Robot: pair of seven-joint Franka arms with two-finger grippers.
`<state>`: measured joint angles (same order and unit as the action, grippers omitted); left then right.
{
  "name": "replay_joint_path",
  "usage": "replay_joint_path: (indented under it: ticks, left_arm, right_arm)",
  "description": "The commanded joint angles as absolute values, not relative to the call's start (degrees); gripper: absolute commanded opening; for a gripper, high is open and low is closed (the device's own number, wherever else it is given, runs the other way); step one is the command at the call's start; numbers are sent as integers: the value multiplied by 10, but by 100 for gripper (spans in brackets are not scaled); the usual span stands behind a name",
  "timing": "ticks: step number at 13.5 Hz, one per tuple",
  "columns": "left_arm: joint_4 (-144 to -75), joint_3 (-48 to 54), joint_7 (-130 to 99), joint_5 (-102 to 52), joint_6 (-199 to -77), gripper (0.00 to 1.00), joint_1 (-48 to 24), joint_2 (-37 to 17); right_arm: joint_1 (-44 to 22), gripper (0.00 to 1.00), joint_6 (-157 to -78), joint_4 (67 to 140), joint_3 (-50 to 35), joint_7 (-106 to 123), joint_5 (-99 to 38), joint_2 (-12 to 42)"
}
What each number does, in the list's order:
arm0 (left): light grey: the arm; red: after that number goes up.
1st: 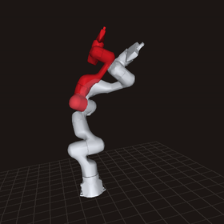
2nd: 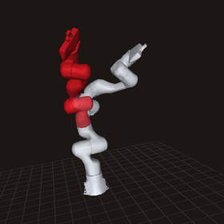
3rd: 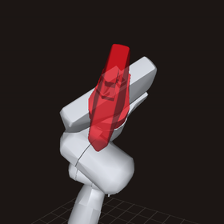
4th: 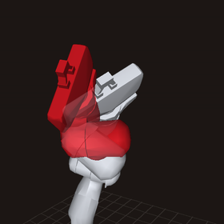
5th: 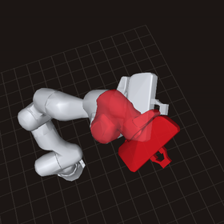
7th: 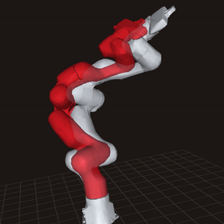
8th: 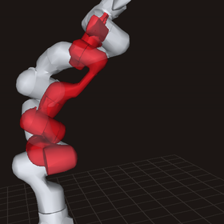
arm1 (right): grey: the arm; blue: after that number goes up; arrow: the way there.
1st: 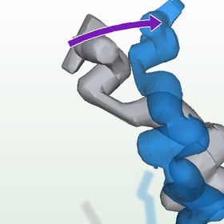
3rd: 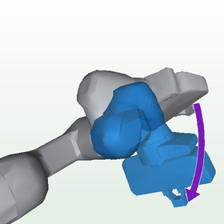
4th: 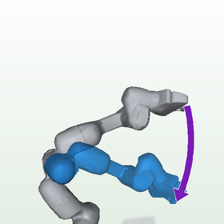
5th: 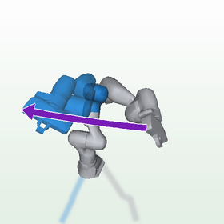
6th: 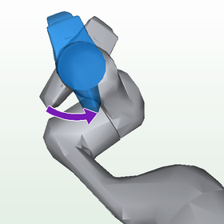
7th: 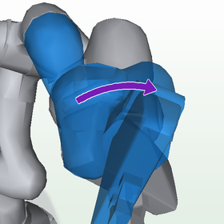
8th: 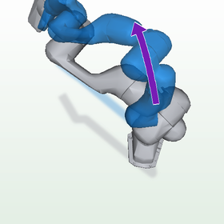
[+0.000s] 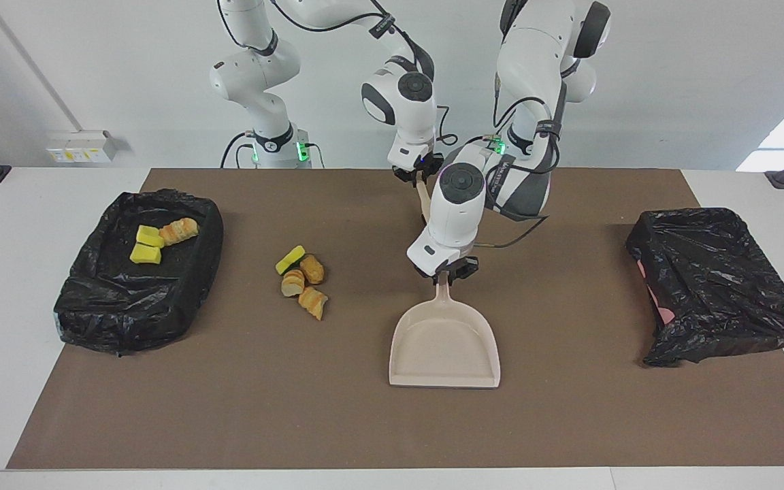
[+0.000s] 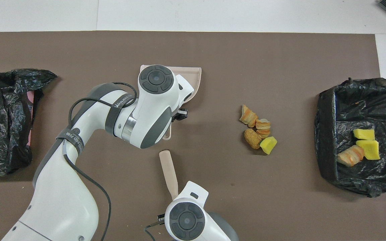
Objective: Sweep and dump trash in bin
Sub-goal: 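Sweep the bread chunks toward the dustpan with the right gripper's brush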
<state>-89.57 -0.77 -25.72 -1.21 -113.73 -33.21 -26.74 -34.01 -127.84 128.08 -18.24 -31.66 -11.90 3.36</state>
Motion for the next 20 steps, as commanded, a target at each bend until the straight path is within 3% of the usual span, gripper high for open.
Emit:
replay_joint_path:
  ticks: [1, 6, 10, 13, 15, 20]
  left_arm:
    - [-889, -11, -248, 3, -1113, 0, -313, -230]
    - [-880, -14, -145, 24, -1064, 0, -281, -185]
    - [-885, -15, 20, 23, -964, 0, -249, -137]
    - [-896, -15, 225, 24, -950, 0, -221, -133]
    - [-934, -15, 321, 24, -974, 0, -209, -115]
    - [-1084, -13, 443, 46, -1090, 0, -248, -74]
  right_arm:
    - [-301, 0, -1218, 1262, -183, -266, -85, 11]
    - [-149, 0, -1068, 1259, -183, -85, -84, -83]
    - [-44, 0, -1092, 1266, -183, -108, -82, -72]
    - [-16, 0, -1107, 1256, -183, -158, 51, -55]
    - [-2, 0, -1101, 1246, -183, -154, 82, -48]
    - [67, 0, -1113, 1317, -185, -97, 83, -65]
